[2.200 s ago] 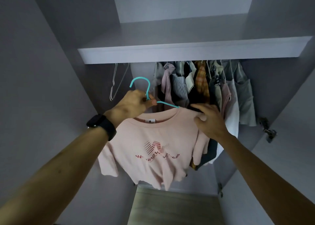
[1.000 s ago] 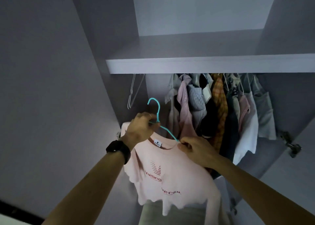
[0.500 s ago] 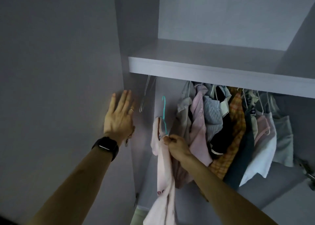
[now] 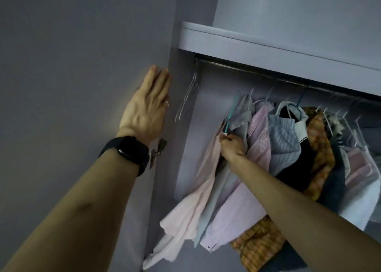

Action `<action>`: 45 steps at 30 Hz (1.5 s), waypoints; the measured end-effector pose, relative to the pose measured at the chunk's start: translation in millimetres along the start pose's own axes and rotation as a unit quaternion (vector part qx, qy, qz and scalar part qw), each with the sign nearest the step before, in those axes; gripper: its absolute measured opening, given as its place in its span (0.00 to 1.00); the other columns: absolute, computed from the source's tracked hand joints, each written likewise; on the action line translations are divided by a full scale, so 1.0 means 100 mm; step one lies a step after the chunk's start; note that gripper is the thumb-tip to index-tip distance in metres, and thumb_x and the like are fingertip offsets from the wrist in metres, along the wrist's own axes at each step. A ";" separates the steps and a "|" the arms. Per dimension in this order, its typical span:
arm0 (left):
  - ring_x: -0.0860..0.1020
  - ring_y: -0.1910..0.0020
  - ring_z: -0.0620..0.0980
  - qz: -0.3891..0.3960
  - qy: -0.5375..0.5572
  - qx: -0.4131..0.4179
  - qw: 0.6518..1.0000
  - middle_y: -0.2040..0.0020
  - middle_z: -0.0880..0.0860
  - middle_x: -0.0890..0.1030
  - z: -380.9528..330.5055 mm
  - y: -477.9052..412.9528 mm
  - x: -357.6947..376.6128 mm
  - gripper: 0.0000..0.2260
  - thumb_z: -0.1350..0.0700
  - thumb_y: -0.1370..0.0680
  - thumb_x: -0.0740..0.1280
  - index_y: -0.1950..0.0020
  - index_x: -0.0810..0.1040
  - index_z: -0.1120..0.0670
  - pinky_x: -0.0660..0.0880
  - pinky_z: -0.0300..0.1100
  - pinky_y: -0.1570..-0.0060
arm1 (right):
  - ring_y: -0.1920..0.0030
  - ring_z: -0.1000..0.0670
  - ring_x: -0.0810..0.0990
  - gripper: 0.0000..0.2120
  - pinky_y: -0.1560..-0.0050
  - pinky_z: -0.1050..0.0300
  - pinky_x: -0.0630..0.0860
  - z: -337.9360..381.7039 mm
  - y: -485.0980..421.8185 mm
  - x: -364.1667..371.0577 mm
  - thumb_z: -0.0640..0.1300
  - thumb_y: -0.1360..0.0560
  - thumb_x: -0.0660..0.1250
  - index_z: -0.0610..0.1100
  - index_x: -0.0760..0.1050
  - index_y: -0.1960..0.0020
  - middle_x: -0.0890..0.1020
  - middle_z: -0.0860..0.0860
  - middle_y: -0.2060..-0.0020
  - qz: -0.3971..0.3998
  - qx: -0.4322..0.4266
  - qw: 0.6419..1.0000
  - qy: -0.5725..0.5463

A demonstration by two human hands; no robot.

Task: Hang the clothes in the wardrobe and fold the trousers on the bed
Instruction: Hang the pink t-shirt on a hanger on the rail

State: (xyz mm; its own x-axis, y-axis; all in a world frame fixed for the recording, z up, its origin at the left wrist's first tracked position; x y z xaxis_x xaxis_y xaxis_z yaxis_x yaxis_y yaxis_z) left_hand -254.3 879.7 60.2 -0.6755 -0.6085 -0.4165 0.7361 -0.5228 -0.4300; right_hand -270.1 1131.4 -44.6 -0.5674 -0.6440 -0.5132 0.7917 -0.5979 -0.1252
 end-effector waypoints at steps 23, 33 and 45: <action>0.44 0.19 0.63 -0.049 0.018 -0.014 0.999 0.18 0.61 0.49 -0.02 0.02 0.08 0.25 0.47 0.16 0.45 0.20 0.60 0.53 0.35 0.66 0.26 | 0.25 0.36 0.65 0.29 0.25 0.46 0.60 0.19 -0.90 0.18 0.57 0.16 0.53 0.41 0.59 0.21 0.66 0.37 0.24 -0.066 -0.014 0.995 0.071; 0.43 0.19 0.64 -0.048 0.037 -0.011 0.998 0.18 0.62 0.48 -0.04 0.03 0.00 0.26 0.47 0.16 0.43 0.20 0.59 0.54 0.34 0.66 0.26 | 0.22 0.37 0.48 0.22 0.24 0.38 0.45 0.02 -0.97 -0.16 0.52 0.16 0.53 0.41 0.72 0.29 0.59 0.37 0.24 -0.170 0.074 0.975 0.124; 0.42 0.20 0.65 -0.008 0.071 -0.006 0.997 0.18 0.63 0.45 -0.15 0.09 0.17 0.26 0.48 0.16 0.44 0.19 0.57 0.56 0.30 0.67 0.28 | 0.27 0.38 0.68 0.28 0.26 0.46 0.64 0.16 -0.74 0.00 0.60 0.18 0.55 0.43 0.66 0.25 0.69 0.40 0.26 0.060 -0.019 0.974 0.218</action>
State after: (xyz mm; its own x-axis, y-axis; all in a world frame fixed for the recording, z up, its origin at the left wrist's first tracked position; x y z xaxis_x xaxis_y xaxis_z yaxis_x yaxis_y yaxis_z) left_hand -259.8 873.9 38.0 -0.6866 -0.5089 -0.5193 0.7257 -0.5230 -0.4470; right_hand -332.6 1168.2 -21.9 -0.3267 -0.4402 -0.8364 0.8595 -0.5064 -0.0692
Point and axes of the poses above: each hand's wrist, its own y-axis away from the middle knuckle, its own x-axis out of the palm, z = x × y, the point moved 2 cm from there along -y, towards the middle knuckle
